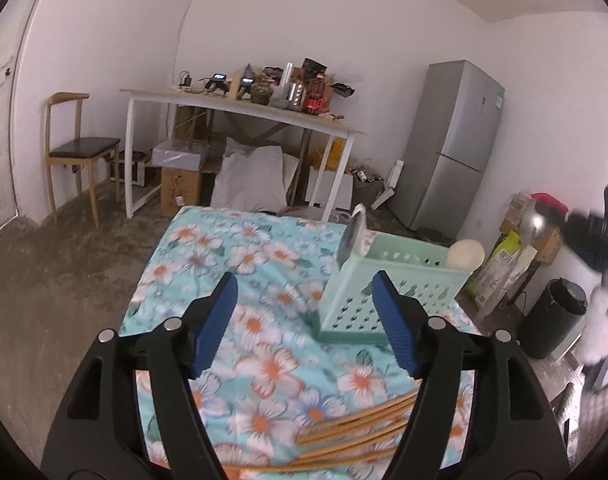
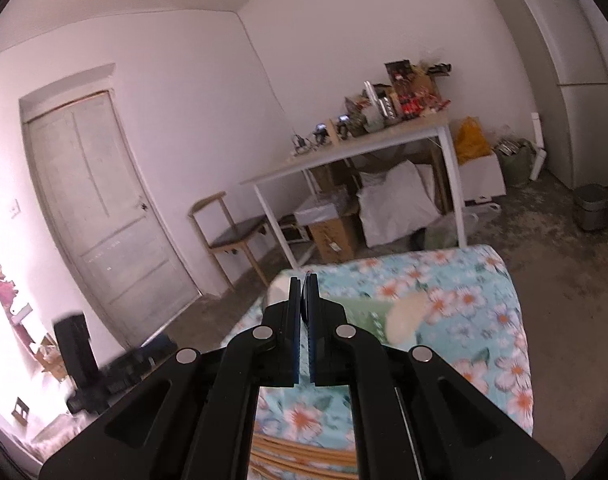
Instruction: Organize utensils
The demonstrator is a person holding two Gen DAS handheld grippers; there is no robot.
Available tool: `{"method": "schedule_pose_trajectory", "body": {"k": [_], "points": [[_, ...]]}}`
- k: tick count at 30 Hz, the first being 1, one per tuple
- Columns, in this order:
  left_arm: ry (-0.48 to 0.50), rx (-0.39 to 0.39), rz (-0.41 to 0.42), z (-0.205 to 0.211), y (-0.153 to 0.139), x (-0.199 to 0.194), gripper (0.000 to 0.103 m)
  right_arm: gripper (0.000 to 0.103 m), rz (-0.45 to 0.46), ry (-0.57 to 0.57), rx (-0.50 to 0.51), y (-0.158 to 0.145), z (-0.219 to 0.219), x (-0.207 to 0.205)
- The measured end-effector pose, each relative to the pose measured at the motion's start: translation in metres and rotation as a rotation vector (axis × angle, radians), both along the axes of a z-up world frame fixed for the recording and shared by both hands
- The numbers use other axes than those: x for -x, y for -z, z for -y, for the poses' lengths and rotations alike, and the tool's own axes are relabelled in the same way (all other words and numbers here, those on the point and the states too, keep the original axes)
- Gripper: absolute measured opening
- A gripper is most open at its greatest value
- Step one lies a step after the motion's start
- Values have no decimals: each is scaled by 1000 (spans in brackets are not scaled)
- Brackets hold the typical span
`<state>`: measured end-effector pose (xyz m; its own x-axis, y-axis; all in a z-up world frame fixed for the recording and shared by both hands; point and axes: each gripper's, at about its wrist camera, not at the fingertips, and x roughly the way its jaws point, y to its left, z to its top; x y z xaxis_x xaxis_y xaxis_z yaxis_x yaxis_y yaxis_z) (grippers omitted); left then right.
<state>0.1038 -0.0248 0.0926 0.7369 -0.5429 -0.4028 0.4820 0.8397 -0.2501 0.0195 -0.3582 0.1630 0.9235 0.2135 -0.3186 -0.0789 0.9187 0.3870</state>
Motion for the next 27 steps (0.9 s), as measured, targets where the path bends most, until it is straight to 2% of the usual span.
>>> {"method": "schedule_pose_trajectory", "body": {"k": [7,12,15,20,22,24,27], "points": [[-31,6,-29,-24,13,8,69,3,68,-27,-9,-33,-2,-23],[-53,-1,-31,-33,15,11,72,3,80,-20,-5,-38,2,-48],[-68,-12,-27,-37,16,14,74,3,64,-14,-18,-28,7,-67],[-81,-33,-18,-37,15,18,77,3,-3,-11,-48,9,17,-93],[-82,-42,-22,-37,18,19,77,6,-57,23,-13,22,17,-100],[-82,-47,-27,-34,20,19,78,6,-71,37,7,27,18,-101],[-77,-52,-33,-31,22,18,78,16,-63,55,30,25,18,-96]]}}
